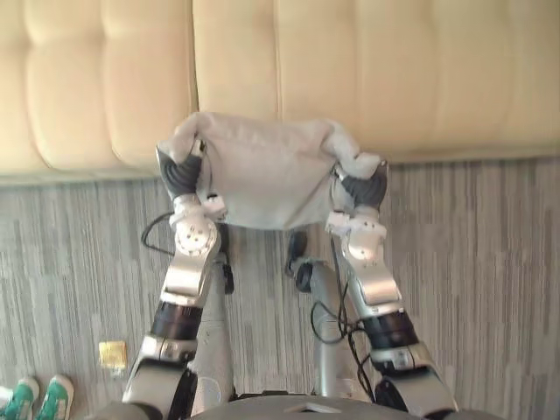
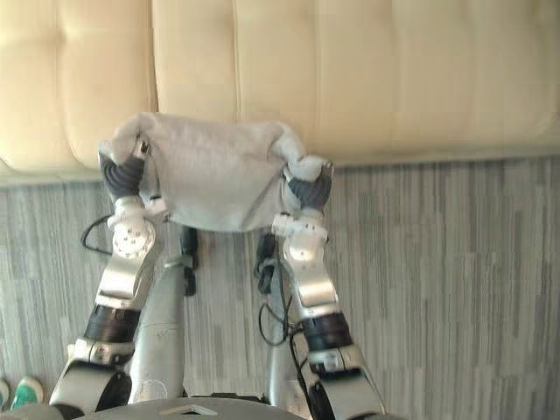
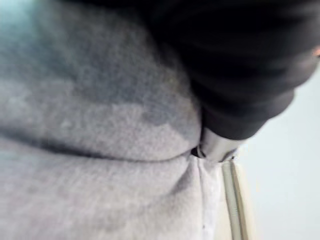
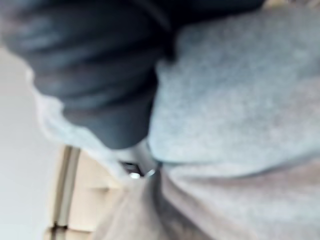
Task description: Pick up cushions and gather them together orderly.
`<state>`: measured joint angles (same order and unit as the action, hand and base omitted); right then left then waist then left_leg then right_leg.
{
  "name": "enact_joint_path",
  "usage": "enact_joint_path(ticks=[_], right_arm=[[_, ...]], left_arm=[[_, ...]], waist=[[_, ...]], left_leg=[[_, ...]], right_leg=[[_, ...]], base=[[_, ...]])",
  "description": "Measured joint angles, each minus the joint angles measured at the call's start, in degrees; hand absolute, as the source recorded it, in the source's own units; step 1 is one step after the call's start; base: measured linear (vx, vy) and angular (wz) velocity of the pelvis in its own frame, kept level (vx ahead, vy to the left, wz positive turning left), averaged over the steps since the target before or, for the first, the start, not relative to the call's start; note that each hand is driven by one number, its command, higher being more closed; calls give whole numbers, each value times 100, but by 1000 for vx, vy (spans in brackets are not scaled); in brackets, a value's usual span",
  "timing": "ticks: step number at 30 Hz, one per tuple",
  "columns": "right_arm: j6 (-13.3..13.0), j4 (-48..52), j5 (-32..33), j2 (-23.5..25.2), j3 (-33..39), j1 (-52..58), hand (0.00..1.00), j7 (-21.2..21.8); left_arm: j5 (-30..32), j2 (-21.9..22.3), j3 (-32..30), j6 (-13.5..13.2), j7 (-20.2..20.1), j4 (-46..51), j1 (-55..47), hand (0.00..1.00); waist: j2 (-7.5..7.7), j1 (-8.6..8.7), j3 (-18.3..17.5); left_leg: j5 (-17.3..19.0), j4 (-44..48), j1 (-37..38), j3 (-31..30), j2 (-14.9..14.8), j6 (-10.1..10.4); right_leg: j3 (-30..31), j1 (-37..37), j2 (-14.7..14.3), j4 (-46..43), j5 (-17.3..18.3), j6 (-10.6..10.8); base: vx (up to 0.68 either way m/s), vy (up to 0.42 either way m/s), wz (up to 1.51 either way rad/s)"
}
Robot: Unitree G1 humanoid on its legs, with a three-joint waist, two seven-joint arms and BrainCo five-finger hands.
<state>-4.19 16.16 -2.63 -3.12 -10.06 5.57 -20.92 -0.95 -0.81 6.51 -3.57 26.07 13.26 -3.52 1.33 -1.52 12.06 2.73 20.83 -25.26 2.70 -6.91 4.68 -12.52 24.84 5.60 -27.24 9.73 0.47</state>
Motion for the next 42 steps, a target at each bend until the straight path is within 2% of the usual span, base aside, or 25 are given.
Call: enact_joint_path(ticks=[2, 5, 8, 11, 13, 15, 17, 18, 21, 22, 23, 24, 25, 27, 28, 29, 31, 32, 34, 35, 37, 38, 40, 41, 42], right_arm=[[-61, 140, -5, -50, -55, 299, 100, 207], [-61, 142, -26, -77, -57, 513, 100, 357], [-60, 142, -240, -69, -57, 615, 100, 444], [-57, 184, -372, -68, -55, 737, 100, 446], [-49, 348, -446, -70, -46, 843, 100, 420], [-50, 590, -451, -88, -24, 917, 100, 354], [-50, 685, -451, -81, 0, 963, 100, 323], [-50, 741, -454, -83, 15, 974, 100, 310], [-49, 746, -460, -84, 141, 972, 100, 294], [-49, 719, -459, -87, 213, 972, 100, 289], [-49, 678, -460, -91, 257, 971, 100, 280], [-41, 417, -458, -85, 306, 874, 100, 283], [-31, 76, -459, -71, 315, 744, 100, 316], [22, -272, -458, 10, 320, 654, 100, 331], [46, -483, -461, 93, 347, 639, 100, 347], [47, -612, -461, 88, 359, 607, 100, 358], [62, -931, -462, 66, 408, 444, 100, 461], [69, -1136, -463, 64, 400, 355, 100, 555], [71, -1354, -467, 79, 366, 276, 100, 585], [71, -1517, -486, 118, 343, 258, 100, 589], [71, -1559, -561, 152, 340, 259, 100, 603], [69, -1560, -624, 159, 341, 232, 100, 614], [69, -1572, -627, 144, 357, 140, 100, 695], [69, -1637, -626, 142, 360, 56, 100, 737], [67, -1711, -626, 145, 388, 23, 100, 784]], left_arm=[[-15, -32, -6, -25, -138, 184, -446, 100], [-136, -28, -2, -87, -313, 208, -777, 100], [-241, -2, 7, -120, -459, 210, -1061, 100], [-350, 52, 65, -123, -559, 208, -1252, 100], [-368, 68, 86, -123, -577, 188, -1260, 100], [-403, 92, 106, -123, -637, 184, -1315, 100], [-402, 83, 115, -131, -676, 179, -1373, 100], [-401, 89, 123, -139, -705, 176, -1457, 100], [-398, 87, 167, -140, -779, 132, -1469, 100], [-396, 87, 211, -141, -802, 86, -1457, 100], [-395, 97, 254, -141, -807, 24, -1433, 100], [-394, 106, 238, -139, -803, -145, -1334, 100], [-395, 101, 190, -140, -782, -257, -1323, 100], [-395, 45, 134, -140, -778, -368, -1287, 100], [-389, -36, 140, -140, -782, -455, -1234, 100], [-386, -72, 133, -140, -798, -545, -1157, 100], [-384, -185, 117, -139, -821, -761, -999, 100], [-384, -227, 48, -123, -889, -856, -982, 100], [-386, -318, 17, -99, -915, -955, -993, 100], [-385, -404, 0, -54, -936, -967, -1031, 100], [-384, -410, -24, -48, -947, -966, -1075, 100], [-384, -409, -36, -47, -955, -967, -1086, 100], [-383, -408, -95, -47, -1021, -1003, -1095, 100], [-381, -408, -146, -46, -1039, -1033, -1089, 100], [-349, -415, -163, -46, -1094, -1095, -1036, 100]], waist=[[6, -14, -238], [6, -24, -558], [-1, -30, -645], [-33, -108, -692], [-66, -73, -681], [-80, -37, -669], [-125, -82, -677], [-157, -137, -689], [-195, -134, -725], [-192, -114, -733], [-221, -91, -758], [-136, -33, -770], [-79, -63, -771], [34, -89, -792], [109, -112, -827], [109, -121, -829], [117, -119, -826], [124, -111, -821], [125, -56, -816], [143, 13, -811], [148, 25, -816], [155, 41, -819], [155, 106, -810], [146, 201, -803], [199, 259, -791]], left_leg=[[13, -264, 474, 57, 0, 0], [26, -464, 774, 76, -8, 7], [62, -549, 1065, 74, -22, 17], [288, -97, 977, -21, -85, 56], [316, 299, 742, 23, -94, 74], [243, 851, 417, 631, -234, 95], [500, 1104, 365, 1120, -444, -279], [770, 1074, 368, 1335, -625, -422], [897, 831, 165, 1281, -655, -378], [702, 669, 43, 1321, -637, -265], [382, 571, 75, 1465, -568, -299], [382, 560, 99, 1632, -346, -498], [573, 846, 11, 1668, -322, -663], [816, 1125, 6, 1747, -257, -807], [1024, 1271, 11, 1795, -141, -876], [1138, 1300, 15, 1808, -80, -902], [1290, 1250, 54, 1943, 1, -961], [1337, 1180, 168, 2061, -8, -990], [1383, 1060, 408, 2154, -45, -1020], [1394, 873, 669, 2169, -72, -1010], [1395, 673, 890, 2254, -125, -986], [1370, 537, 1038, 2327, -173, -940], [1321, 370, 1224, 2430, -208, -844], [1298, 325, 1303, 2440, -233, -803], [1294, 320, 1411, 2408, -192, -690]], right_leg=[[4, -476, -36, 299, -5, 38], [1, -804, -89, 587, -53, 67], [-16, -1161, -124, 802, -83, 83], [-108, -1335, -168, 790, -43, 84], [-302, -1442, -121, 775, 19, 98], [-620, -1681, 49, 811, 159, 56], [-722, -1818, 91, 858, 191, 86], [-750, -1889, 147, 874, 254, 187], [-794, -1903, 493, 914, 304, 303], [-806, -1935, 695, 1021, 276, 534], [-807, -1979, 797, 1135, 224, 694], [-675, -2108, 904, 1460, 102, 781], [-568, -2296, 862, 1807, -99, 799], [-534, -2507, 895, 1999, -287, 843], [-495, -2509, 1020, 1998, -365, 988], [-408, -2444, 1080, 1886, -394, 1029], [-218, -1938, 1272, 1102, -421, 1000], [-53, -1515, 1380, 352, -506, 860], [54, -1141, 1430, -449, -664, 631], [60, -930, 1346, -990, -538, 524], [21, -679, 1114, -1198, -232, 389], [-120, -502, 880, -1031, -56, 339], [-252, -320, 531, -290, 4, 293], [-217, -303, 303, 337, -119, 267], [-83, -366, 61, 1141, -636, 204]], base=[[122, 6, -5], [80, 11, -2], [88, 13, 1], [56, 23, 11], [11, 47, 58], [-10, 117, 85], [7, 110, 35], [56, 214, 27], [128, 327, 32], [158, 295, 32], [281, 458, 47], [331, 435, 30], [361, 422, 14], [267, 219, -5], [259, 232, -6], [252, 280, -13], [161, 222, -30], [152, 185, -42], [160, 131, -33], [123, 32, -22], [133, -20, -24], [152, -73, -33], [170, -119, -28], [188, -161, -8], [207, -195, 12]])
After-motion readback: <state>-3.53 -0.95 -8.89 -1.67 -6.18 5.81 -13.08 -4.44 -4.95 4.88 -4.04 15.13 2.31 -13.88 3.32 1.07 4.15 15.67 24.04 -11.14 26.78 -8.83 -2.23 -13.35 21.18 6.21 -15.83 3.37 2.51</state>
